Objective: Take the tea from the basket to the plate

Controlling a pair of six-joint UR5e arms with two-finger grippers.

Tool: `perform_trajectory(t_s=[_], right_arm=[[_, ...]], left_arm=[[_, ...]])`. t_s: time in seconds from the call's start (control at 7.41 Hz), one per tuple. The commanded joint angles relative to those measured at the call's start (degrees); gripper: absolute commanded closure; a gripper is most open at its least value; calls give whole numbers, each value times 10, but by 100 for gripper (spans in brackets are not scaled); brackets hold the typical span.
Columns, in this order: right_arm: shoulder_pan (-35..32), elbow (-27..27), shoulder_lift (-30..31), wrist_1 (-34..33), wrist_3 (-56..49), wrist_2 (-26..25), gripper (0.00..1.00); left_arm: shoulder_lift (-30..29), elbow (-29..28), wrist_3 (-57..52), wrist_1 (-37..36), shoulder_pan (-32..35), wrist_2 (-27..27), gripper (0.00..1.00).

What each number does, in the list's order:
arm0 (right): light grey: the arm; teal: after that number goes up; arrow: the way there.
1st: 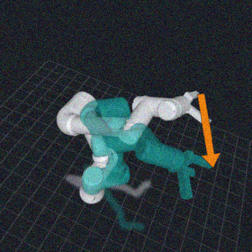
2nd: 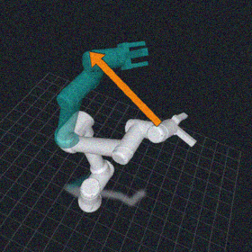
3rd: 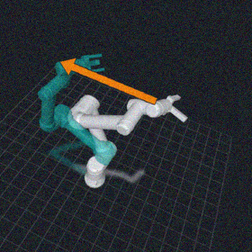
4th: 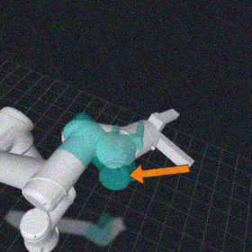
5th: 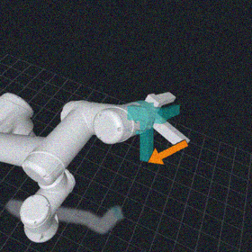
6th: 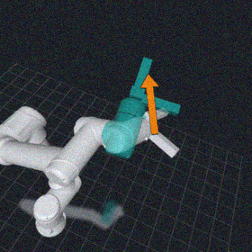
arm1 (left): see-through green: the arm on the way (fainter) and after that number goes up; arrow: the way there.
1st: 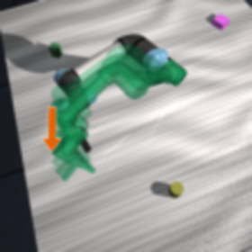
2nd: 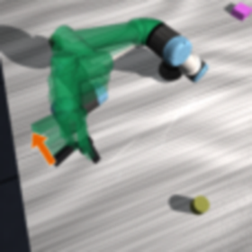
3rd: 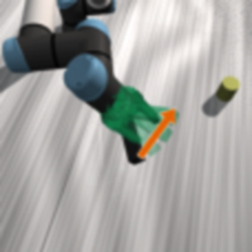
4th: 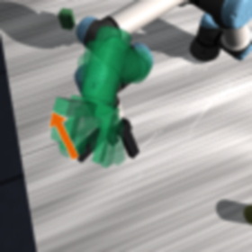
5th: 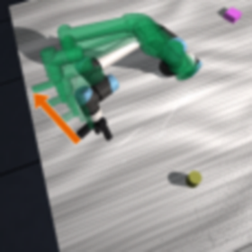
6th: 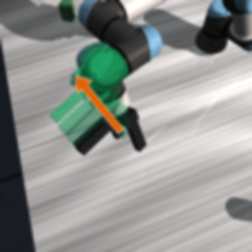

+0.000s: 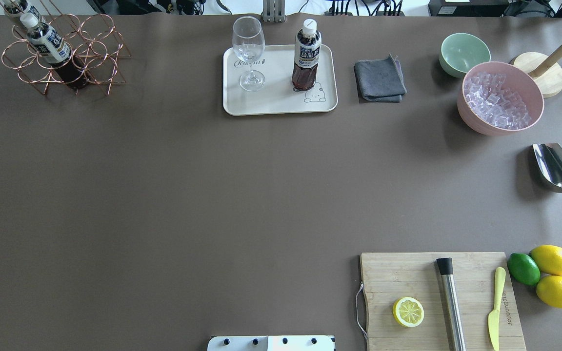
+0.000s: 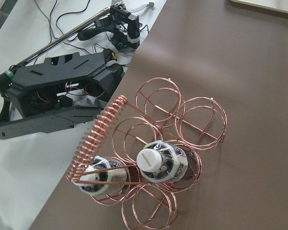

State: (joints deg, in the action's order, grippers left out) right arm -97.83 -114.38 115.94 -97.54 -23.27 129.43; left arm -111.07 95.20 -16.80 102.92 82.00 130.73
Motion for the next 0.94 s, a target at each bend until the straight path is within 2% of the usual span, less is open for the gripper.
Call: perform_trajectory(t_s=[0.0,0.27,0.81], right_arm=[[-2,-1,1,0,-2,-1,1],[-2,-1,2,-1,-3,-1,1],[0,1,2,-1,-3,-1,1]], left_arm=[[29,12,268,3,14,23,2],[56,-10,405,3,53,24,2],[139,-12,424,0,59,39,2]])
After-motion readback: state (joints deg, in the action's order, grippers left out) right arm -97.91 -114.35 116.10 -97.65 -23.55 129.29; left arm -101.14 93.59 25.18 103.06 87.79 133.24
